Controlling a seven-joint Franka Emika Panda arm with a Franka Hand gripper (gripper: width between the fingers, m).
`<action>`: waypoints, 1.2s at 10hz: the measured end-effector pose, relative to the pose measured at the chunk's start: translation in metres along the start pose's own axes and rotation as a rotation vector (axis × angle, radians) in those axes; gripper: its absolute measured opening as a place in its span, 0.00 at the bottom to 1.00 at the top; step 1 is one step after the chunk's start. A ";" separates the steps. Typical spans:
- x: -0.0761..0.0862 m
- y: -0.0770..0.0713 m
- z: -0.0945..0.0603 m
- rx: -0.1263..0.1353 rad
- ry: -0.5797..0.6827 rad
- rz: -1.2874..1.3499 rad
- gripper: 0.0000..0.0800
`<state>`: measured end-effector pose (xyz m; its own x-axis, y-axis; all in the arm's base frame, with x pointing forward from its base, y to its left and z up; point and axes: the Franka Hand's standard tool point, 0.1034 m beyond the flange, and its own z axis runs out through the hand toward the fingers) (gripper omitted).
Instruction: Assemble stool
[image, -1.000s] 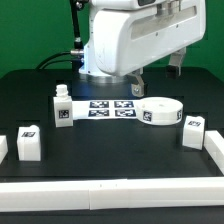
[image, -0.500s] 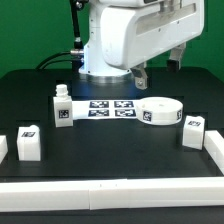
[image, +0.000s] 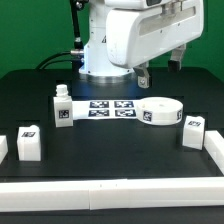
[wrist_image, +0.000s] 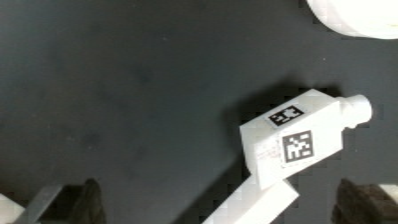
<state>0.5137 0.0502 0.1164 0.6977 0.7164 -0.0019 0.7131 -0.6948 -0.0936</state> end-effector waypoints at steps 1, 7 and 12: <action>-0.010 -0.009 0.010 -0.017 0.014 -0.033 0.81; -0.035 -0.046 0.047 -0.059 0.051 -0.055 0.81; -0.068 -0.084 0.088 -0.051 0.036 -0.003 0.81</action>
Offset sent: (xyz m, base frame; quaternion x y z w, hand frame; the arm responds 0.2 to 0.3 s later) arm 0.0000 0.0000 0.0000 0.0000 0.0000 0.0000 1.0000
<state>0.4000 0.0655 0.0364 0.6969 0.7164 0.0341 0.7171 -0.6956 -0.0426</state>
